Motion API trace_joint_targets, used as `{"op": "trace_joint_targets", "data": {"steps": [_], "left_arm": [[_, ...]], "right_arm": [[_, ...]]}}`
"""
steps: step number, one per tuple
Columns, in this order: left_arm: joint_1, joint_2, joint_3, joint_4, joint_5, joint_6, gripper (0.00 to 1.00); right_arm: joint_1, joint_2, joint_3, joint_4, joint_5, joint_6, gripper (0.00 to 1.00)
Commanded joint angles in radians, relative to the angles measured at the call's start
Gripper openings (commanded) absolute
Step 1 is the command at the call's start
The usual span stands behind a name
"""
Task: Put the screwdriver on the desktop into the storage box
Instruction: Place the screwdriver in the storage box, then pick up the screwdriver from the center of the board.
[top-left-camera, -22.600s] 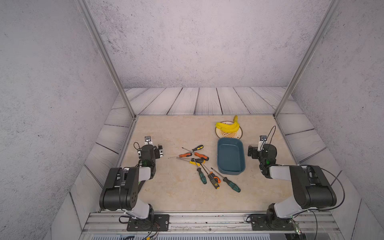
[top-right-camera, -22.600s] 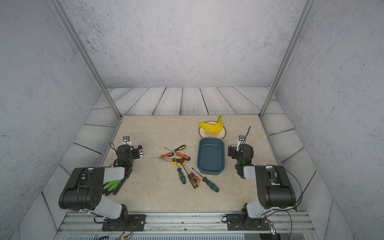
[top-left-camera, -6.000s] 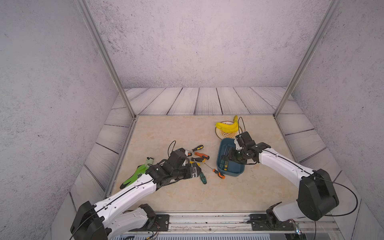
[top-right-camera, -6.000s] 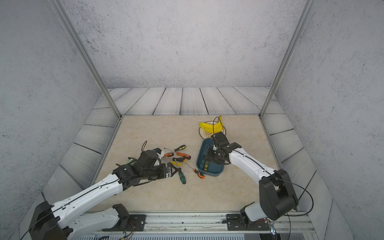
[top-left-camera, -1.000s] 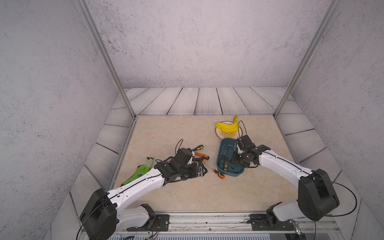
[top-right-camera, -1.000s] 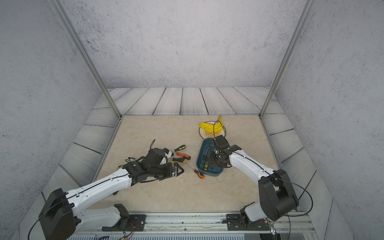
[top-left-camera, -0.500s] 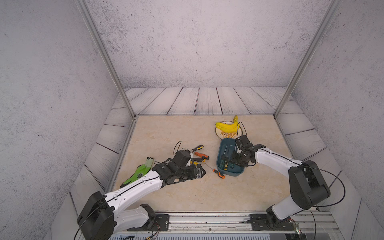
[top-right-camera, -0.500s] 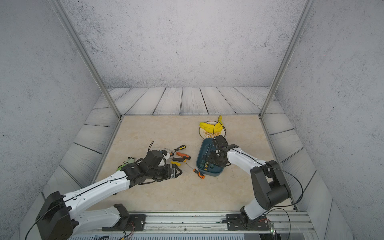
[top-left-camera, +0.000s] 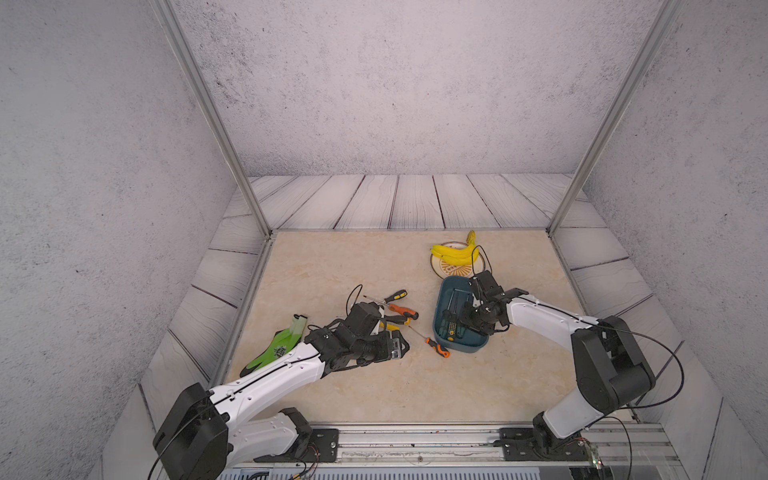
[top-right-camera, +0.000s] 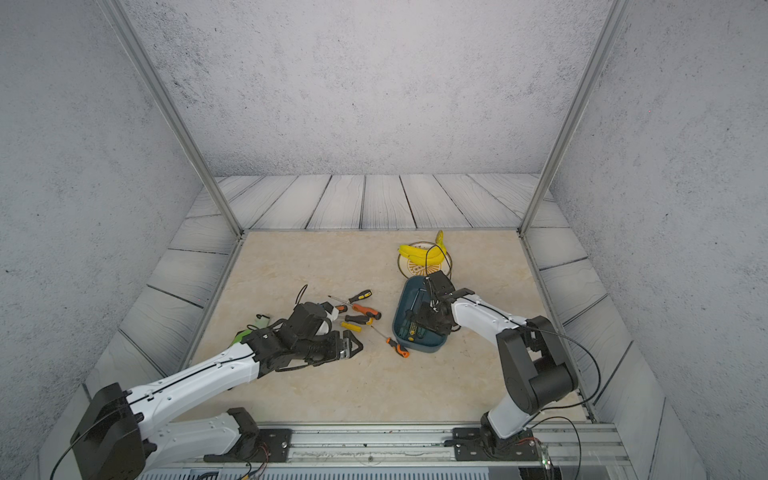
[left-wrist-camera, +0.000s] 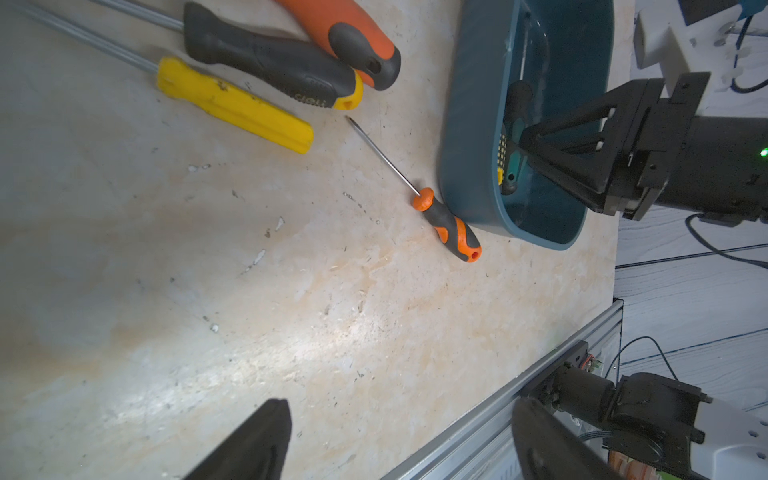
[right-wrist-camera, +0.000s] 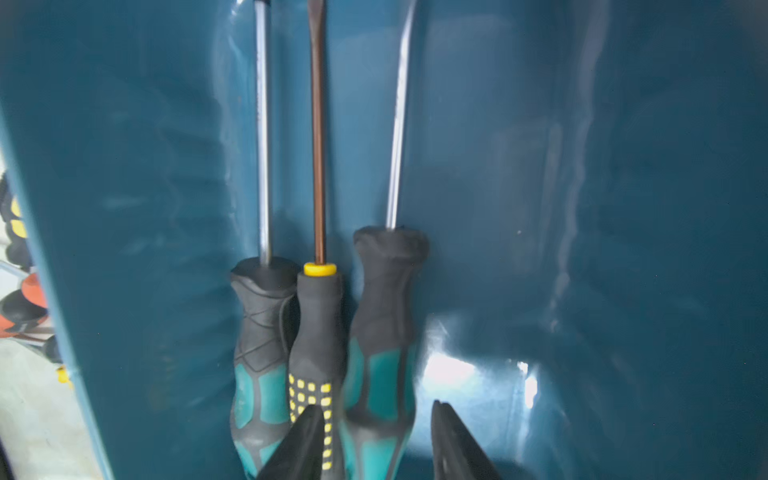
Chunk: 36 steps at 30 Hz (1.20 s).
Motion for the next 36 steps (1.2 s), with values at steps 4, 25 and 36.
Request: {"op": "trace_joint_targets", "data": {"steps": [4,25,36], "left_arm": [[-0.004,-0.022,-0.012,-0.005,-0.018,-0.002,0.89],[0.029,-0.111,-0.016,-0.096,-0.114,-0.005,0.9],[0.058,-0.143,-0.025,-0.146,-0.134,-0.008,0.9]], "right_arm": [[-0.003,-0.028,0.019,-0.016,-0.007,0.001,0.47],[0.067,-0.224,0.024,-0.217,-0.028,-0.224,0.46],[0.224,-0.314,0.013,-0.291,0.011,-0.267,0.45]]}}
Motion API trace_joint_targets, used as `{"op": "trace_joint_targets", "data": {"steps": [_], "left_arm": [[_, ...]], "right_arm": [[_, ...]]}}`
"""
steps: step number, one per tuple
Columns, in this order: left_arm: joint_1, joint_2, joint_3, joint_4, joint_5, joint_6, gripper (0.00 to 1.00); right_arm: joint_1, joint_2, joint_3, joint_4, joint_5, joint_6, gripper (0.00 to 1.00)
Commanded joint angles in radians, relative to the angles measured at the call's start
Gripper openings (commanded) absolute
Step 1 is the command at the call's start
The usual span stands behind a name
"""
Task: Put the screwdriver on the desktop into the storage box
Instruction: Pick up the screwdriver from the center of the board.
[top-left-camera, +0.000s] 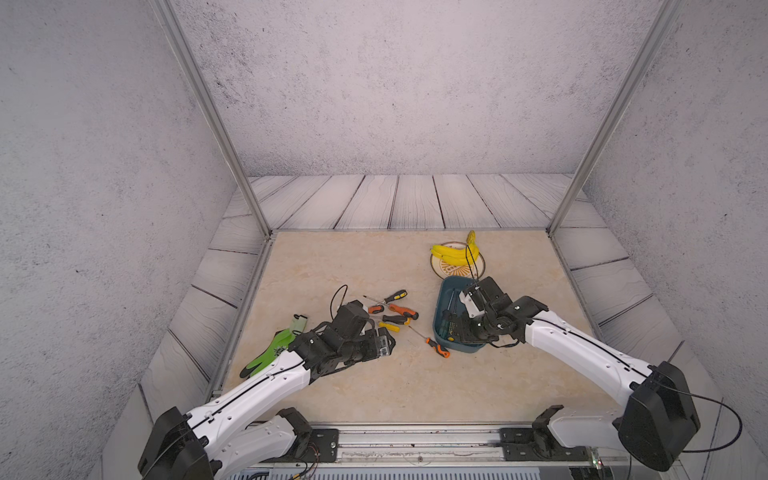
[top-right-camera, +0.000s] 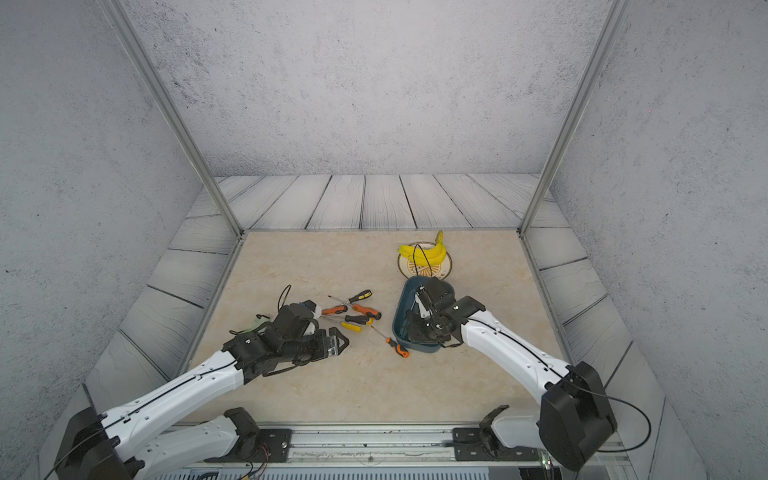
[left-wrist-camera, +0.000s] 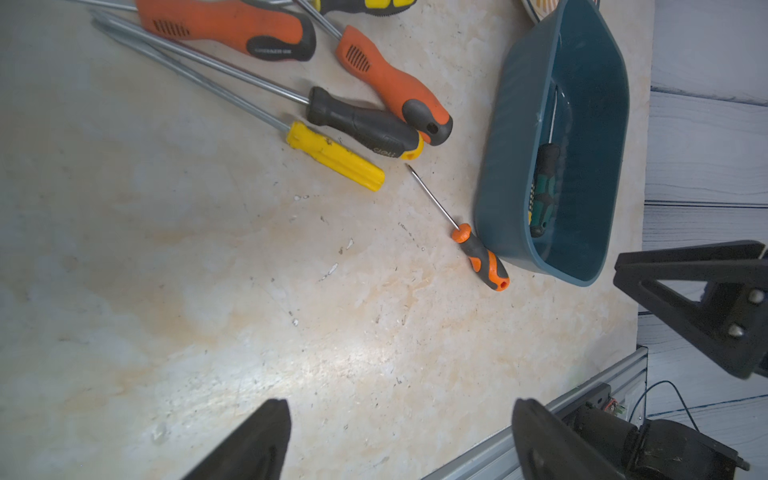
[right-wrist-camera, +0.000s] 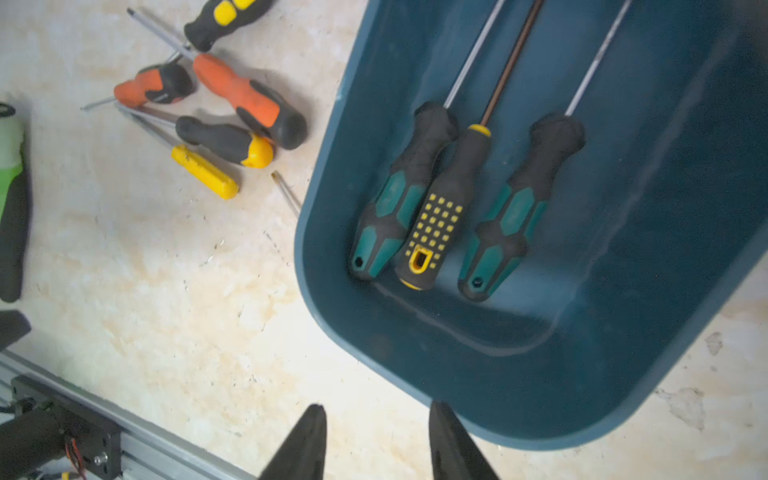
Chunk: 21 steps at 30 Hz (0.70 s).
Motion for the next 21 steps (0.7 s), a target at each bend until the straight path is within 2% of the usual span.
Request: {"op": "trace_joint_targets", "data": {"steps": [1,13,21], "left_arm": [[0.009,-0.02,-0.014,-0.038,-0.023,-0.002,0.9],[0.031,-0.093,-0.06,-0.089,-0.038,-0.007,0.9],[0.043,-0.099,-0.065,-0.098,-0.037,0.001,0.9]], "right_arm": [[0.037,-0.022,-0.003,-0.048,0.028,-0.028,0.45],[0.167,-0.04,-0.034,-0.054,0.051,-0.019,0.45],[0.208,0.007,-0.061,-0.016,0.056,-0.012,0.46]]}}
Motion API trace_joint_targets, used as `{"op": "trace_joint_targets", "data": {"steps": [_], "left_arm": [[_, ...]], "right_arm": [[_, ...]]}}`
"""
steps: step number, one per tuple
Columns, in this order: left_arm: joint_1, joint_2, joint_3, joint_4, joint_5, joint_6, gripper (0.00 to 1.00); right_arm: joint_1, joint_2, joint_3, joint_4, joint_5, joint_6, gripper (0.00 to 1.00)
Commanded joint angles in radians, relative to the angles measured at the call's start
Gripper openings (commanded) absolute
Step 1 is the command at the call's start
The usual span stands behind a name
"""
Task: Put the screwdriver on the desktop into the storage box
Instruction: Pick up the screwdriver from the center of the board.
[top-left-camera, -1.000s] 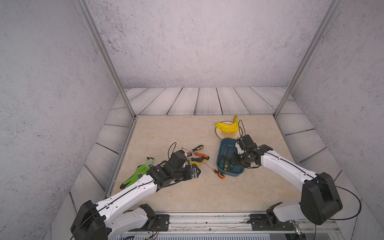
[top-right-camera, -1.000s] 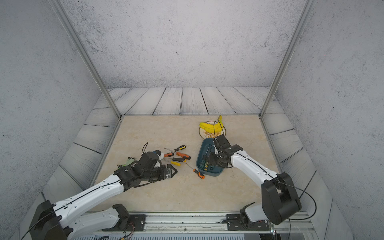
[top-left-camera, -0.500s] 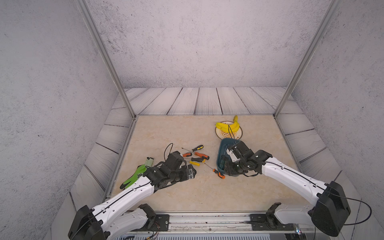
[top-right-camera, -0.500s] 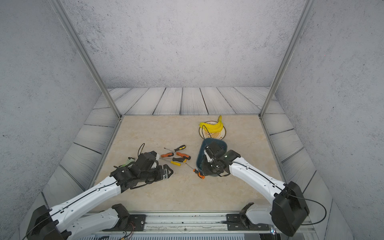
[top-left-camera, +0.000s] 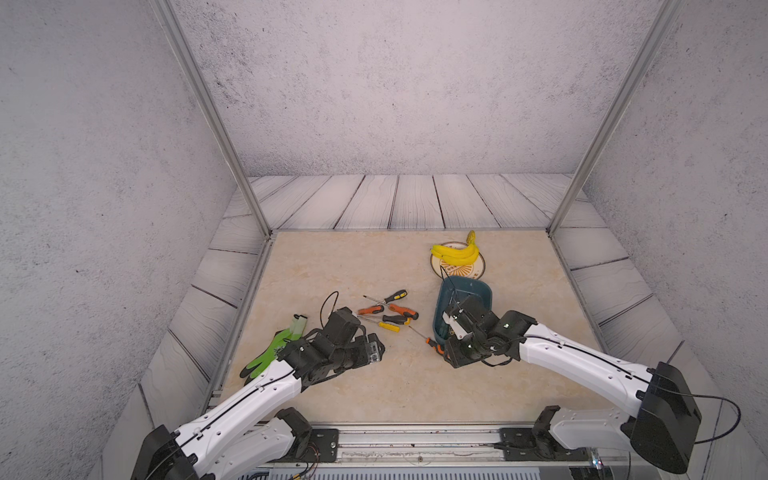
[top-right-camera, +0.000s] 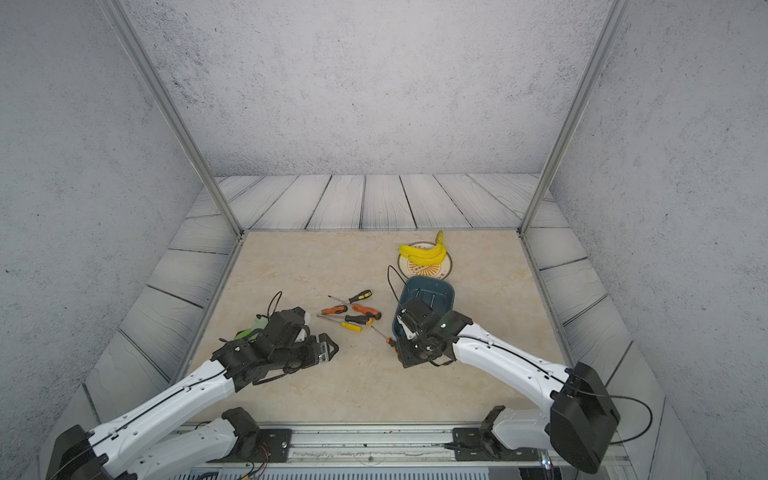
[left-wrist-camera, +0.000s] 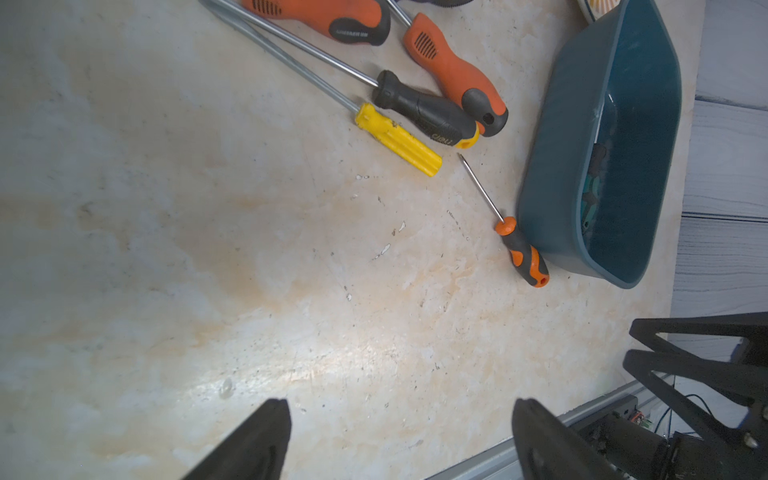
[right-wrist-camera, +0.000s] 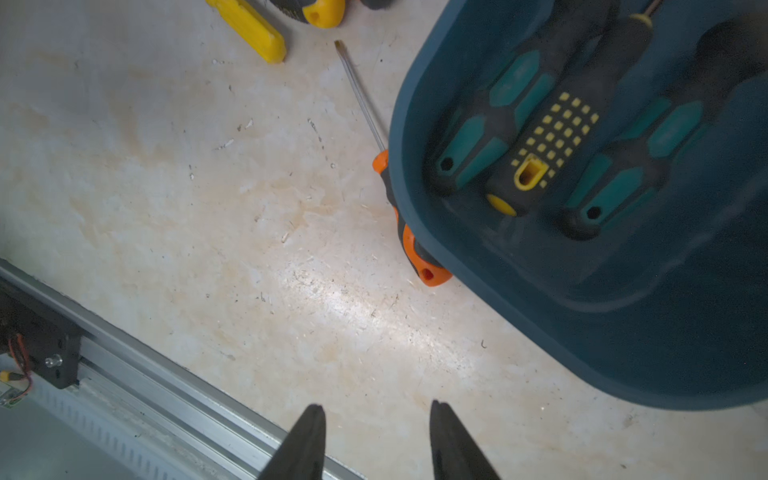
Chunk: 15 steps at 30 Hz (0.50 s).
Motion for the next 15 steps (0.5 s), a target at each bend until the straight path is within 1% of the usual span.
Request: {"op": "trace_joint_targets", "data": {"steps": [1,8,15], "left_arm": [[0.009,-0.006,-0.01,-0.015,-0.009,0.008,0.9],[0.012,0.003,-0.012,-0.005,-0.003,0.007,0.9],[0.016,0.007,-0.022,0.005,0.003,0.003,0.9]], "right_arm": [[0.012,0.033,-0.018,0.023,0.026,-0.001,0.46],[0.012,0.121,-0.036,0.085,0.038,-0.008,0.49],[0.012,0.194,-0.024,0.113,0.101,-0.031,0.52]]}}
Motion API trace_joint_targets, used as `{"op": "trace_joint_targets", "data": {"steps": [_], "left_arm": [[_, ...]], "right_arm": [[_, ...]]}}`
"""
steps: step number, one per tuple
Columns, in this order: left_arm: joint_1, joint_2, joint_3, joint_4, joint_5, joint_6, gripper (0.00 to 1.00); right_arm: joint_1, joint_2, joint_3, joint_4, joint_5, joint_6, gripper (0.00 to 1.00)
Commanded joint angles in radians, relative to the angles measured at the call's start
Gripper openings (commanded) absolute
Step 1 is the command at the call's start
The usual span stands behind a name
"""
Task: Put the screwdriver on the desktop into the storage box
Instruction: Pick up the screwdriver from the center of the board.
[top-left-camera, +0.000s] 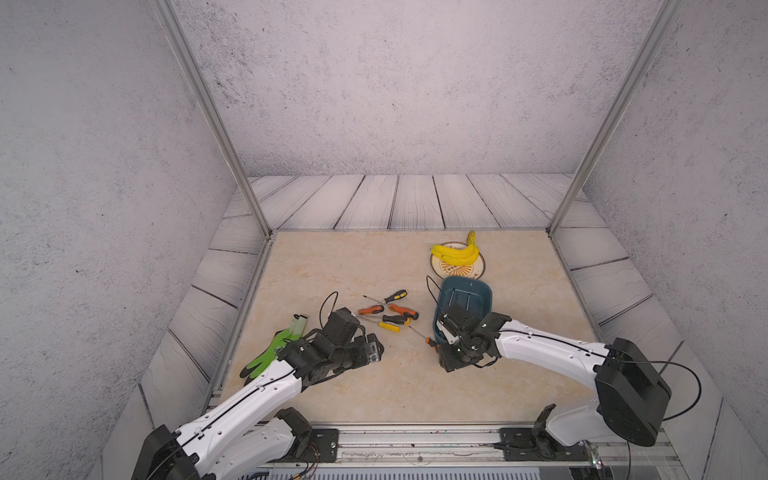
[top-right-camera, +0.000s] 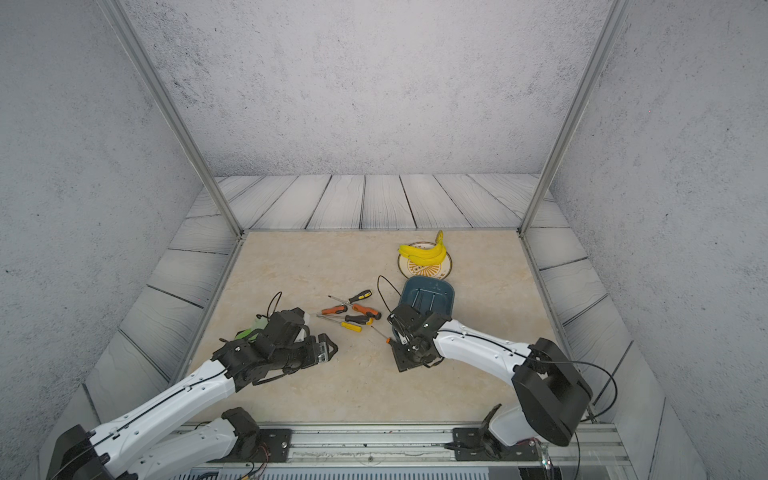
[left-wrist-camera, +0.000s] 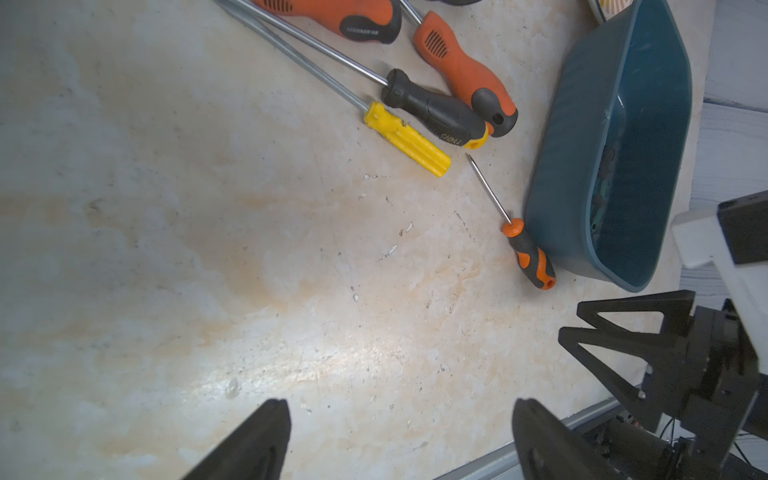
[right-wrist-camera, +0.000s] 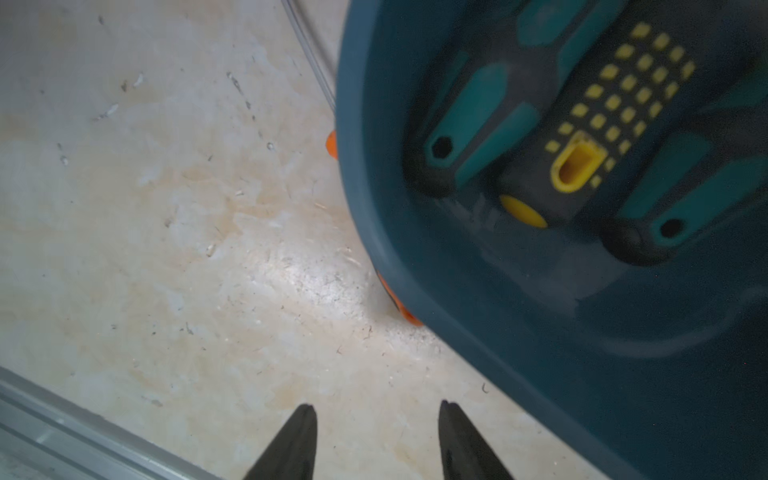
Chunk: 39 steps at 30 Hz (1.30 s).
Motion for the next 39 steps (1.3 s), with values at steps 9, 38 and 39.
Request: {"op": "trace_joint_targets", "data": {"steps": [9,38,39], "left_arm": [[0.011,0.008,-0.018,0.013,0.001,-0.004,0.9],[0.014,0.019,-0.028,0.034,0.013,-0.017,0.9],[0.014,0.017,-0.03,0.034,0.012,-0.017,0.9]], "right_arm": [[0.005,0.08,0.027,0.057,0.123,-0.05,0.53],[0.02,0.255,0.157,0.077,0.107,-0.097,0.46],[0.021,0.261,0.161,0.077,0.108,-0.097,0.45]]}}
